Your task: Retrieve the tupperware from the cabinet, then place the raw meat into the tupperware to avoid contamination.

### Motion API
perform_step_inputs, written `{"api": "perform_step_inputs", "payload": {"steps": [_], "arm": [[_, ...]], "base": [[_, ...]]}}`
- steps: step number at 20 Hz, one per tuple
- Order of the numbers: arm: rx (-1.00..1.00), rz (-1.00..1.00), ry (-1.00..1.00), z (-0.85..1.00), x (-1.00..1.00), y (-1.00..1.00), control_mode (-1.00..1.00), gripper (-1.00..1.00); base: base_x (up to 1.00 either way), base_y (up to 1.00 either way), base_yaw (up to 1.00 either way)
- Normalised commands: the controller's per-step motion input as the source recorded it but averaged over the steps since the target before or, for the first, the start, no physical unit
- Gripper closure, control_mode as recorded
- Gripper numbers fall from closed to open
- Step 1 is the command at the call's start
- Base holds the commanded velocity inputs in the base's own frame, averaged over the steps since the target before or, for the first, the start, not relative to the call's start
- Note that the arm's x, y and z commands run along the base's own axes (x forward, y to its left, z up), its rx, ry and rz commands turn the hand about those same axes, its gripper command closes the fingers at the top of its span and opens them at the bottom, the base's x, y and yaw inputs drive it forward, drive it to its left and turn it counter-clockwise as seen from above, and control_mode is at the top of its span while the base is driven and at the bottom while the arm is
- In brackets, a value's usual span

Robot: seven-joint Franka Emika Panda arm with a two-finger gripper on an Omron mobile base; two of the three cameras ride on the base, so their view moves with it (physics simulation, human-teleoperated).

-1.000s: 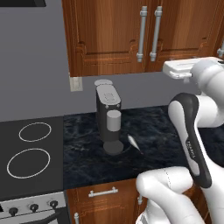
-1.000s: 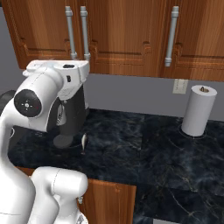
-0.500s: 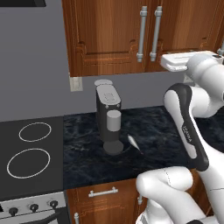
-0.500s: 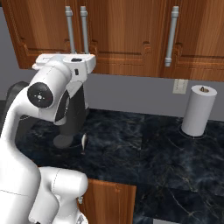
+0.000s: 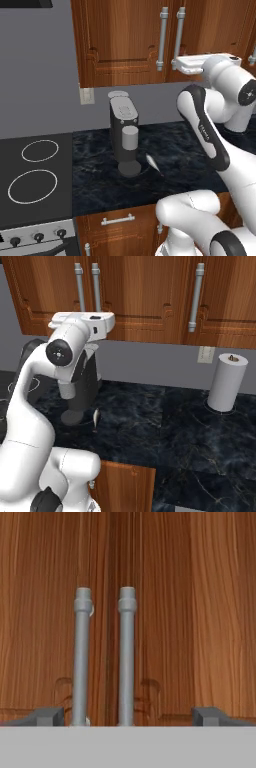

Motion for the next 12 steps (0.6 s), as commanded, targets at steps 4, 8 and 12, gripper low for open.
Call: {"api": "perform_step_inputs", "payload": {"steps": [4,8,12], "arm": [[0.0,0.0,0.0,0.0,0.57,0.0,-1.0,-1.0],[0.0,0.0,0.0,0.0,0.55,0.0,-1.0,-1.0],[0.0,0.0,0.02,0.0,0.54,0.0,-1.0,-1.0]], "base": [[0.0,0.0,0.0],[0.0,0.0,0.0],[0.0,0.0,0.0]]}}
